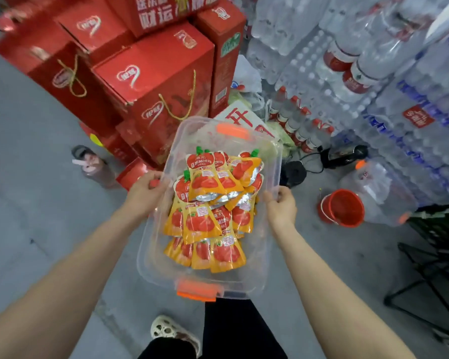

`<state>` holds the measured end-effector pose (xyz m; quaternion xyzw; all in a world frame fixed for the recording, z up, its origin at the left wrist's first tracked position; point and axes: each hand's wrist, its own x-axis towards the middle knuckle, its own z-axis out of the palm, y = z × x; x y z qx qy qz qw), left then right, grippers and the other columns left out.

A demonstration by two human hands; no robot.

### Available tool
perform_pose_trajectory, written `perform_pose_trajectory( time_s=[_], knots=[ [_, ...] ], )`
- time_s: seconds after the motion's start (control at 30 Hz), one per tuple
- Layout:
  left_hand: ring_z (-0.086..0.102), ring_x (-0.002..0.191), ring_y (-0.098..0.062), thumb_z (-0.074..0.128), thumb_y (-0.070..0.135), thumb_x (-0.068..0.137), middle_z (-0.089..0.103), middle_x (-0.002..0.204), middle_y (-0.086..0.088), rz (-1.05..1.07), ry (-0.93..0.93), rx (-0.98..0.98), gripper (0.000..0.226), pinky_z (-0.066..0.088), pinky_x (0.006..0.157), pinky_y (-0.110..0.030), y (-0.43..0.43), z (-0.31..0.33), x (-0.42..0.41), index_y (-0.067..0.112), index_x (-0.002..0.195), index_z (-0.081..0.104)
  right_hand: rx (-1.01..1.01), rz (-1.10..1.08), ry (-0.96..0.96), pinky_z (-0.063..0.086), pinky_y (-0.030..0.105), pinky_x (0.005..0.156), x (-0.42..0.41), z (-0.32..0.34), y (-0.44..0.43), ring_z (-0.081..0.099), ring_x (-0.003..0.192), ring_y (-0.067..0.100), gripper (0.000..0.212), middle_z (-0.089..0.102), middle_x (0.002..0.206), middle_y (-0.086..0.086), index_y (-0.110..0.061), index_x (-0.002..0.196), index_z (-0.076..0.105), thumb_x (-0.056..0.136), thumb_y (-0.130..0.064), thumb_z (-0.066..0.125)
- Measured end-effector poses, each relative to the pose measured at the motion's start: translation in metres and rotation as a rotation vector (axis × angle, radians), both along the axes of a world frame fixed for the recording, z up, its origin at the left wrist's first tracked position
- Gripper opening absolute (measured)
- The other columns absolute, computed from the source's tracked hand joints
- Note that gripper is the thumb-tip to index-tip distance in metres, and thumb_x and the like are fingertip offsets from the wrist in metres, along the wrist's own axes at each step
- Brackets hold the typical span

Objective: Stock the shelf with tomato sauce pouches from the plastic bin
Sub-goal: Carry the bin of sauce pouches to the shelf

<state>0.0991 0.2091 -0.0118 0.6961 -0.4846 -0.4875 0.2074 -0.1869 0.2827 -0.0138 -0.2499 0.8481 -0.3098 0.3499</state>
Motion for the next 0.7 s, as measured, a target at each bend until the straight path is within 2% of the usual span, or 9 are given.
perform_pose_trajectory(
  time_s=[0.1,0.17,0.23,0.27,0.33,0.47,0.57,0.63,0.7],
  knots=[
    [0.046,0.049,-0.006,0.061,0.031,0.093,0.049,0.066,0.004,0.134,0.07,-0.012,0.007,0.038,0.047,-0.02,0.068,0.012,0.054,0.03,0.086,0.061,-0.033,0.132,0.038,0.049,0.041,0.083,0.047,0.019,0.032,0.058,0.09,0.025,0.013,0.059,0.08,-0.006,-0.017,0.099,0.058,0.092,-0.028,0.061],
    [0.039,0.033,-0.002,0.061,0.027,0.094,0.044,0.061,0.0,0.252,0.114,0.015,0.002,0.032,0.036,-0.013,0.11,0.022,0.093,0.026,0.094,0.06,-0.052,0.212,0.048,0.05,0.045,0.092,0.086,0.03,0.048,0.06,0.104,0.028,0.022,0.066,0.097,-0.001,-0.014,0.107,0.063,0.091,-0.029,0.062],
    [0.035,0.029,-0.002,0.061,0.029,0.094,0.043,0.06,-0.001,0.366,0.147,0.031,0.016,0.028,0.032,-0.012,0.144,0.029,0.134,0.02,0.106,0.061,-0.057,0.283,0.055,0.047,0.045,0.1,0.127,0.041,0.059,0.058,0.117,0.027,0.033,0.067,0.115,0.002,-0.012,0.119,0.063,0.091,-0.029,0.064],
    [0.034,0.029,-0.001,0.061,0.031,0.094,0.045,0.058,0.001,0.416,0.158,0.035,0.02,0.027,0.031,-0.012,0.159,0.031,0.154,0.019,0.11,0.061,-0.058,0.324,0.056,0.047,0.044,0.1,0.148,0.045,0.064,0.057,0.118,0.028,0.034,0.067,0.117,0.004,-0.011,0.12,0.064,0.091,-0.029,0.064],
    [0.036,0.029,-0.001,0.061,0.031,0.094,0.049,0.048,0.009,0.496,0.164,0.04,0.022,0.028,0.032,-0.01,0.184,0.039,0.194,0.018,0.111,0.06,-0.052,0.409,0.055,0.05,0.044,0.095,0.19,0.051,0.068,0.06,0.111,0.03,0.031,0.067,0.108,0.003,-0.011,0.113,0.065,0.089,-0.03,0.065],
    [0.039,0.028,0.0,0.056,0.024,0.097,0.05,0.04,0.01,0.637,0.194,0.023,0.02,0.03,0.032,-0.009,0.214,0.05,0.266,0.014,0.113,0.057,-0.034,0.548,0.019,0.054,0.048,0.09,0.273,0.052,0.059,0.064,0.095,0.022,0.025,0.069,0.099,0.001,-0.017,0.106,0.067,0.086,-0.032,0.069],
    [0.04,0.029,0.0,0.056,0.025,0.097,0.049,0.047,0.007,0.739,0.174,0.014,0.024,0.031,0.032,-0.01,0.216,0.051,0.315,0.013,0.118,0.056,-0.031,0.644,-0.004,0.054,0.043,0.088,0.33,0.047,0.039,0.065,0.093,0.019,0.023,0.068,0.096,-0.002,-0.02,0.105,0.067,0.085,-0.031,0.072],
    [0.04,0.029,0.001,0.055,0.025,0.097,0.049,0.042,0.009,0.775,0.162,0.002,0.019,0.032,0.032,-0.011,0.21,0.05,0.347,0.016,0.114,0.055,-0.032,0.711,-0.019,0.052,0.038,0.085,0.366,0.042,0.018,0.063,0.091,0.018,0.024,0.065,0.092,-0.004,-0.021,0.107,0.066,0.086,-0.03,0.072],
    [0.037,0.03,0.0,0.056,0.026,0.097,0.045,0.043,0.008,0.806,0.145,-0.012,0.019,0.031,0.035,-0.014,0.197,0.048,0.378,0.017,0.114,0.055,-0.035,0.765,-0.038,0.048,0.032,0.076,0.402,0.036,-0.011,0.061,0.085,0.016,0.021,0.062,0.087,-0.005,-0.021,0.105,0.064,0.087,-0.028,0.072]
  ],
)
